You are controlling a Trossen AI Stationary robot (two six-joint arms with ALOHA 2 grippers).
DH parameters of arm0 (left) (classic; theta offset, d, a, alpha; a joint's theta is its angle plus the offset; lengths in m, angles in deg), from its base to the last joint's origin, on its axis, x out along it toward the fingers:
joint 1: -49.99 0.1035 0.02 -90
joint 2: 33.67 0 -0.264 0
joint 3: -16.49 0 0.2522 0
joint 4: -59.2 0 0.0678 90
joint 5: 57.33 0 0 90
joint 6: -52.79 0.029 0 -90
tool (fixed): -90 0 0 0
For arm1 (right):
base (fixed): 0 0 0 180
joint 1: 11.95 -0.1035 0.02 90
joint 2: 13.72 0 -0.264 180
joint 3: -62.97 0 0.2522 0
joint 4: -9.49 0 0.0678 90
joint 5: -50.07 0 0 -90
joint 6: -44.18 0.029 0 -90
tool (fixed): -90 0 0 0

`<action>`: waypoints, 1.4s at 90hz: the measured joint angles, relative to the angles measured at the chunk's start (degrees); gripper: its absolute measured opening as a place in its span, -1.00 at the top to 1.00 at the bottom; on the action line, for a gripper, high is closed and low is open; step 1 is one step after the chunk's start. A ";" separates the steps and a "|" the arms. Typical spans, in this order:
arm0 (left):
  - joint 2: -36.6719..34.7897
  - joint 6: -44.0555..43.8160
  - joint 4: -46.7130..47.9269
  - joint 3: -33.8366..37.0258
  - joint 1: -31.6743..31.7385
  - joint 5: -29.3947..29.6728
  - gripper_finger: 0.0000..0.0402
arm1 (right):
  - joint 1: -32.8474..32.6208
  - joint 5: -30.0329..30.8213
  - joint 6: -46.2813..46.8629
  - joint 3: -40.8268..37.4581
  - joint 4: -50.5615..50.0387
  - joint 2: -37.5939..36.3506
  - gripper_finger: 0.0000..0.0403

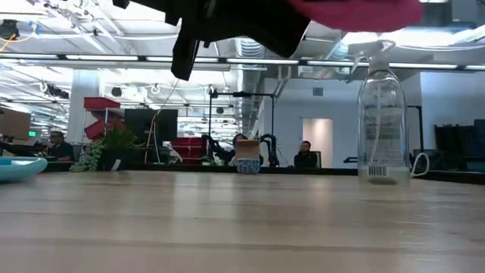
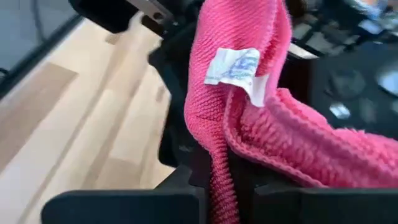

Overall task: Apply microfiber cloth
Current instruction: Wipe the black cellphone with the pink microfiber cloth

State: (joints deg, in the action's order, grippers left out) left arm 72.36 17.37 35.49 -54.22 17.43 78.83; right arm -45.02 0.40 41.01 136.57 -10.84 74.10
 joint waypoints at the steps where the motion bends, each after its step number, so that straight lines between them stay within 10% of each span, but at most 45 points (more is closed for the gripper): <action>1: -0.02 -0.04 0.00 0.00 0.00 0.20 0.94 | -0.08 0.95 0.37 -0.01 -0.14 -0.26 0.96; 15: -0.06 -0.66 0.07 0.00 -0.02 0.30 0.94 | -1.58 13.67 3.48 -0.03 -0.18 -3.42 0.96; 55: -0.02 0.71 1.07 0.07 -0.24 -0.97 0.94 | -0.80 -5.20 7.90 -0.03 8.57 5.21 0.96; 87: -0.04 1.37 2.23 0.00 -0.39 1.93 0.94 | 0.75 11.55 9.87 0.10 9.29 -1.80 0.96; 126: 0.11 -3.68 8.94 0.00 -0.71 5.69 0.95 | -5.80 7.47 25.71 -2.94 -8.65 -0.27 0.96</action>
State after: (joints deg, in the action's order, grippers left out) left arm 72.48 13.69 44.43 -54.22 16.72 84.52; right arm -50.82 7.86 66.73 133.63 -19.49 73.83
